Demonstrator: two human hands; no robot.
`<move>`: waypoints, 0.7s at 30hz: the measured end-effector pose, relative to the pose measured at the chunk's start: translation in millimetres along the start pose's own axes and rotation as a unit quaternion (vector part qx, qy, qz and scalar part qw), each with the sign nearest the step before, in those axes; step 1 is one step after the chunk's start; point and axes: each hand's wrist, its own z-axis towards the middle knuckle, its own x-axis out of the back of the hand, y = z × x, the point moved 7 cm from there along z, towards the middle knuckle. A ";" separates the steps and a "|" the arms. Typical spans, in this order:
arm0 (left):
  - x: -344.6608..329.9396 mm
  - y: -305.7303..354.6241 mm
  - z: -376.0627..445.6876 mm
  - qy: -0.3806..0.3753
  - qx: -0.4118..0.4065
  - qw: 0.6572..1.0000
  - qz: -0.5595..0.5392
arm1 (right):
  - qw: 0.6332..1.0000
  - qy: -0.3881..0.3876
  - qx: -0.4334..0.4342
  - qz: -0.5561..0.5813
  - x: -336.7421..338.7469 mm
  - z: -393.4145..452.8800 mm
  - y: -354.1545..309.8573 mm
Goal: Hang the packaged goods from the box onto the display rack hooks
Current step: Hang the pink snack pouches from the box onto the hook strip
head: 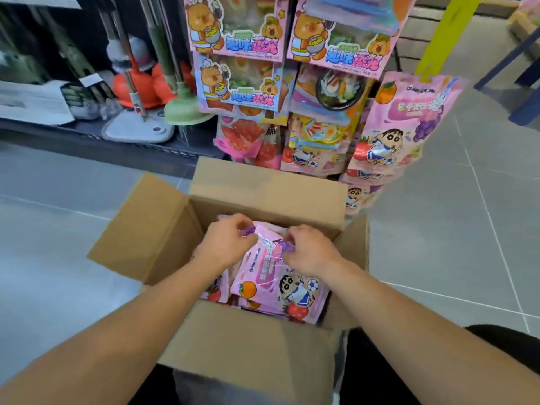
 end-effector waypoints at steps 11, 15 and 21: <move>-65.5 -67.5 -10.7 -0.112 0.093 0.989 0.000 | 0.996 -0.071 -0.062 -0.011 -92.8 57.4 28.7; -91.9 -72.6 -10.6 -0.162 0.110 0.981 0.001 | 0.994 -0.074 -0.085 -0.008 -102.5 80.1 48.5; -100.3 -93.2 -3.1 -0.121 0.150 0.981 0.025 | 0.993 -0.076 -0.081 -0.029 -100.8 78.4 71.1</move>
